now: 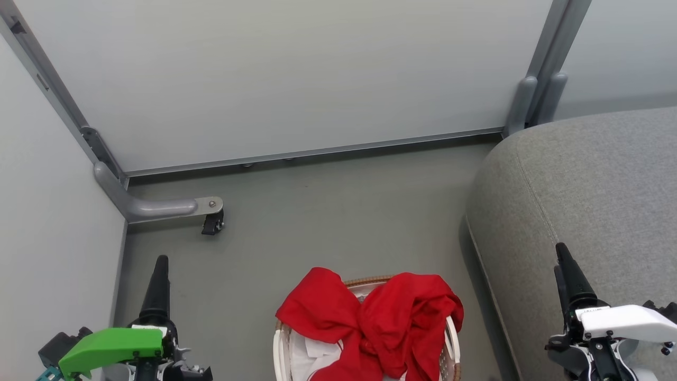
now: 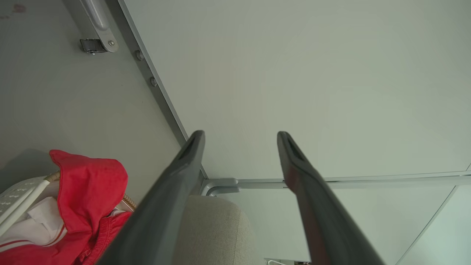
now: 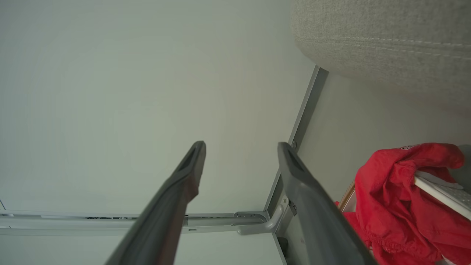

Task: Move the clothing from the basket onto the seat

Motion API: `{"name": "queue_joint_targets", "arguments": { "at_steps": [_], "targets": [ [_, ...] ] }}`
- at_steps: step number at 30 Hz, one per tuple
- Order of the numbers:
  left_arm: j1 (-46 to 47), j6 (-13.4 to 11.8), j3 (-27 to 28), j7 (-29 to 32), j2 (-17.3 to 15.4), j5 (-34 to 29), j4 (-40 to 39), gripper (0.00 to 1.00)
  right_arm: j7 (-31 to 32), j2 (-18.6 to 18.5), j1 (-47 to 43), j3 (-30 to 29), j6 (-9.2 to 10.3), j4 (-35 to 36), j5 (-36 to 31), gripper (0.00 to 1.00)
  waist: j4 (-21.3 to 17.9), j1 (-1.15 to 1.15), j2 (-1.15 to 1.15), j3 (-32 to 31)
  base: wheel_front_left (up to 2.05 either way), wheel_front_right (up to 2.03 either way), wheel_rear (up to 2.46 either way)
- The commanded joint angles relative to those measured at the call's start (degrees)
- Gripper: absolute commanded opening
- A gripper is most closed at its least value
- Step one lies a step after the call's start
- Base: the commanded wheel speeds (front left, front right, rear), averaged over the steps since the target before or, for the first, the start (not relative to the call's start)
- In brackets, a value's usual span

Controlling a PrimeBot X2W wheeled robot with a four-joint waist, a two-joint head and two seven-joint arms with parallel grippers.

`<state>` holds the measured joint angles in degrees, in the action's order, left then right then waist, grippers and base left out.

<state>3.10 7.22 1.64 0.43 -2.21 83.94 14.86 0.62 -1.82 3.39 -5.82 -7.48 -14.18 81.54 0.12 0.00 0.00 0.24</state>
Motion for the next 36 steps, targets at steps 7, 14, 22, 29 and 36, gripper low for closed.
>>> {"name": "queue_joint_targets", "arguments": {
  "at_steps": [7, 14, 22, 29, 36],
  "targets": [
    [1.70, -0.24, -1.33, -1.95, -0.36, -8.96, -2.25, 1.00, -2.08, -0.59, 0.41, 0.61, -0.01, 4.59, -11.44, 1.00, 0.13, 0.00, 0.00, -0.02, 0.00, 0.00, 0.00],
    [1.72, -0.93, -2.21, -3.38, -0.41, -17.08, -3.92, 1.00, -3.53, -0.66, 0.14, 0.96, -0.01, 5.86, -20.81, 1.00, 0.23, 0.00, 0.00, -0.10, 0.00, 0.00, 0.00],
    [0.76, -1.16, -3.31, -4.93, -0.47, -27.61, -4.77, 1.00, -5.08, -0.72, -0.50, 1.64, -0.01, 6.00, -31.04, 1.00, 0.32, 0.00, 0.00, -0.25, 0.00, 0.00, 0.00],
    [-0.50, -1.51, -3.91, -6.24, -0.51, -35.30, -4.63, 1.00, -6.40, -0.77, -1.06, 2.80, -0.01, 5.66, -38.61, 1.00, 0.34, 0.00, 0.00, -0.33, 0.00, 0.00, 0.00],
    [-1.11, -1.49, -4.94, -7.41, -0.54, -42.03, -3.96, 1.00, -7.58, -0.83, -1.30, 3.74, -0.01, 4.94, -45.44, 1.00, 0.45, 0.00, 0.00, -0.39, 0.00, 0.00, 0.00]
  ]
}}
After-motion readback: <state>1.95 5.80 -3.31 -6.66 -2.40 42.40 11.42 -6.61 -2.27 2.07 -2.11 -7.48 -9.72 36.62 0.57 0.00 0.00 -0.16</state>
